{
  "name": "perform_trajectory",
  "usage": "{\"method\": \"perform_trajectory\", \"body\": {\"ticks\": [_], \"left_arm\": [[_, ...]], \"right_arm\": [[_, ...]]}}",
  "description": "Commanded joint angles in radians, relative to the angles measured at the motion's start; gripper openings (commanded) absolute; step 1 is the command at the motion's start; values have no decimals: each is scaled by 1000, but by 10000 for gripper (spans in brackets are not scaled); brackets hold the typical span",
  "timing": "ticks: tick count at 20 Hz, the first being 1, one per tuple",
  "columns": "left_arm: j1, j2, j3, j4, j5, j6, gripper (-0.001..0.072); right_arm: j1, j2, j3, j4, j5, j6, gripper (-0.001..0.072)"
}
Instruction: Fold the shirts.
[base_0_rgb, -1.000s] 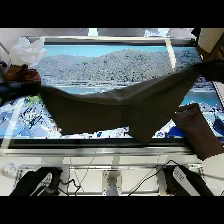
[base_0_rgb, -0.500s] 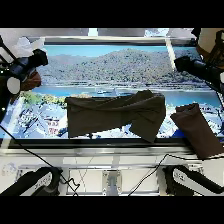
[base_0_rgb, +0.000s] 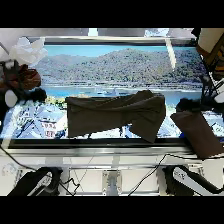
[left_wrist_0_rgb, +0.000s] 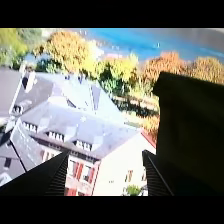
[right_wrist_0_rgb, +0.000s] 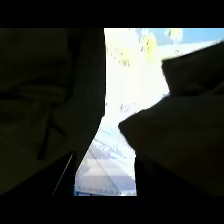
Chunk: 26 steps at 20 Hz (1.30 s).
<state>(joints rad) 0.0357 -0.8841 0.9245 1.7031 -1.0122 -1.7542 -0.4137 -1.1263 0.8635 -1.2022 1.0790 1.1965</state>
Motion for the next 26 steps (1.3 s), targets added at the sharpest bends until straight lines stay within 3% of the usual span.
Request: {"method": "perform_trajectory", "body": {"ticks": [1,3,9,15,18,19,21,22,26], "left_arm": [[1,142,-142,-89,-86,8,487],[1,201,-160,-111,-109,8,487],[1,284,-160,-172,-252,8,497],[1,317,-160,-198,-247,8,496],[1,317,-160,-223,-249,8,496],[1,317,-160,-223,-255,8,497],[1,317,-160,-222,-276,8,496],[1,317,-160,-222,-286,8,496],[1,317,-163,-203,-296,8,496]], "right_arm": [[-29,5,-193,101,14,-20,404],[-29,5,-267,156,-17,-36,448],[-28,5,-368,285,-138,-77,448],[-13,-76,-389,500,-219,-178,446],[44,-118,-389,529,-256,-180,436],[59,-122,-389,534,-255,-180,395],[64,-121,-388,538,-246,-180,120],[64,-120,-383,536,-232,-181,66],[64,-93,-343,521,-148,-202,33]]}}
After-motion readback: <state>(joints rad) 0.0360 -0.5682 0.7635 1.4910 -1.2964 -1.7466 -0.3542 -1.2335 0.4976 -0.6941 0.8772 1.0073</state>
